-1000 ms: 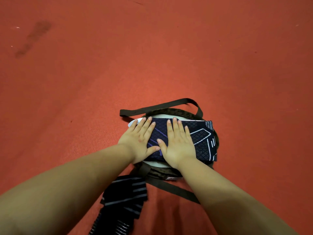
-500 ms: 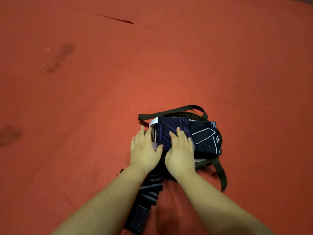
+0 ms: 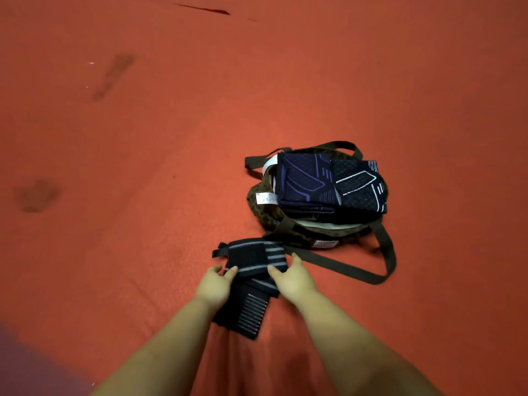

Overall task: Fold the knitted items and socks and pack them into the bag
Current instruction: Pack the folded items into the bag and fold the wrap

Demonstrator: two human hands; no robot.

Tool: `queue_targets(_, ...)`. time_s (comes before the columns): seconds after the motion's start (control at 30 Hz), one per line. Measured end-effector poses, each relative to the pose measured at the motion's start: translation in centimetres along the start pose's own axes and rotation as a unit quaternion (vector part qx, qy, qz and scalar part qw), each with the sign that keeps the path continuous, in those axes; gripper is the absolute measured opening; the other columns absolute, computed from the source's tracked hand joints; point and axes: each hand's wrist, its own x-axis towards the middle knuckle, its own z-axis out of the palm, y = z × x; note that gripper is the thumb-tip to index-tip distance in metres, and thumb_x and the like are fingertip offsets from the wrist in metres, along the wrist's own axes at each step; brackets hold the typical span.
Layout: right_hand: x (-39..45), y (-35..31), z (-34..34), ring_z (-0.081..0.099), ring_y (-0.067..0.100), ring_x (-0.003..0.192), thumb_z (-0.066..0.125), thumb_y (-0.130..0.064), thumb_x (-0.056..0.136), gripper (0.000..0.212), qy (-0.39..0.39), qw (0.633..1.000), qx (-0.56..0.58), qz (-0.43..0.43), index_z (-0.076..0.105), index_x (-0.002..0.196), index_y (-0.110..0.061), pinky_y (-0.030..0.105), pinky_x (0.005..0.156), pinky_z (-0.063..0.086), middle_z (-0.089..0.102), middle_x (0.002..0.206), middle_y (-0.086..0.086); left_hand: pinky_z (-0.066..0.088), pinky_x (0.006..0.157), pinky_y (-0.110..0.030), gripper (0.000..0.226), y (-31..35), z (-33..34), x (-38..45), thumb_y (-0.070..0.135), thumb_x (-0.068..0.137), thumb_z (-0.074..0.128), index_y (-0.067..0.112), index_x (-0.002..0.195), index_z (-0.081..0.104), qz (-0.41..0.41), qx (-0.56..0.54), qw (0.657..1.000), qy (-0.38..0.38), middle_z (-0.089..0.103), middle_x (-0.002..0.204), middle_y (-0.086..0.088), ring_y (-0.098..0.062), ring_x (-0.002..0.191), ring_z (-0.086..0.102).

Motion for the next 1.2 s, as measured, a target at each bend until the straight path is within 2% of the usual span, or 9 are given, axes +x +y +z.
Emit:
queue_targets(0.13,1.1,0.1,0.6,0.044,0.025,0.131,0.06,-0.033,0.091,0.076,-0.008,0.99,0.137,0.018,0.018,0.149,-0.008,0.027,0.102,0.034,0.043,0.145,0.009,0.038,0.096,-0.028,0.052,-0.2,1.0,0.6,0.027,0.091,0.061,-0.001,0.132,0.046,-0.004,-0.032,0.999,0.012,0.056,0.129,-0.011,-0.027,0.116,0.055)
queue_targets(0.23,2.0,0.3,1.0,0.048,0.024,0.127,0.06,-0.032,0.091,0.064,0.023,0.983,0.181,0.032,0.034,0.143,-0.007,0.027,0.102,0.035,0.049,0.14,0.01,0.042,0.092,-0.026,0.031,0.3,1.1,1.0,0.026,0.09,0.063,0.004,0.11,0.053,0.023,-0.047,0.999,0.014,0.056,0.112,0.001,-0.019,0.104,0.057)
queue_targets(0.37,2.3,0.9,1.1,0.058,0.021,0.112,0.065,-0.034,0.086,0.038,0.103,0.989,0.105,0.013,0.061,0.118,-0.014,0.026,0.094,0.042,0.06,0.124,0.004,0.046,0.099,-0.039,0.042,0.0,1.0,2.5,0.041,0.081,0.068,0.014,0.113,0.065,0.064,-0.021,0.997,0.042,0.068,0.112,-0.002,-0.021,0.104,0.063)
queue_targets(0.53,1.3,1.5,1.4,0.062,0.018,0.086,0.07,-0.023,0.081,0.027,0.083,0.977,0.192,0.043,0.058,0.103,-0.013,0.025,0.08,0.047,0.067,0.098,0.004,0.047,0.097,-0.044,0.059,-1.6,0.7,4.7,0.068,0.052,0.058,0.03,0.097,0.067,0.071,-0.053,0.995,0.038,0.071,0.1,0.009,-0.017,0.098,0.067)
queue_targets(0.73,1.4,2.5,2.4,0.062,0.026,0.1,0.067,-0.028,0.082,0.032,0.062,0.981,0.161,0.086,0.06,0.105,-0.008,0.027,0.08,0.044,0.066,0.108,0.009,0.049,0.095,-0.041,0.027,0.0,-0.2,3.3,0.039,0.075,0.068,0.028,0.098,0.06,0.043,-0.012,0.999,-0.002,0.067,0.11,-0.002,-0.022,0.099,0.065)
queue_targets(0.83,1.7,2.3,2.7,0.062,0.028,0.102,0.069,-0.038,0.082,0.042,0.058,0.98,0.169,0.083,0.06,0.106,-0.005,0.033,0.088,0.048,0.067,0.108,0.012,0.049,0.09,-0.035,0.029,1.1,-0.1,2.6,0.018,0.087,0.064,0.012,0.113,0.051,0.012,-0.035,0.999,-0.01,0.062,0.11,-0.008,-0.026,0.1,0.063)
queue_targets(0.93,1.6,2.1,2.7,0.062,0.028,0.102,0.072,-0.029,0.082,0.045,0.043,0.978,0.182,0.087,0.058,0.112,0.0,0.032,0.088,0.048,0.065,0.11,0.014,0.047,0.078,-0.031,0.022,1.6,-0.2,2.4,0.01,0.088,0.062,0.003,0.108,0.056,-0.012,-0.015,0.999,-0.027,0.064,0.101,-0.012,-0.025,0.09,0.061)
queue_targets(1.07,1.2,1.7,2.1,0.06,0.012,0.073,0.071,-0.011,0.082,0.034,-0.032,0.959,0.262,0.097,0.061,0.112,-0.001,0.015,0.054,0.044,0.065,0.099,0.008,0.046,0.061,-0.027,0.008,1.8,-0.6,2.3,0.004,0.088,0.061,0.005,0.081,0.057,-0.033,-0.051,0.997,-0.052,0.063,0.08,-0.01,-0.022,0.069,0.06)
queue_targets(1.2,0.8,0.9,1.4,0.062,0.012,0.075,0.066,-0.001,0.083,0.028,-0.061,0.952,0.297,0.049,0.06,0.11,-0.002,0.014,0.055,0.045,0.066,0.098,0.008,0.044,0.052,-0.025,0.01,2.1,-1.6,2.0,-0.001,0.082,0.051,0.005,0.08,0.059,-0.04,-0.141,0.985,-0.095,0.061,0.072,-0.01,-0.021,0.06,0.058)
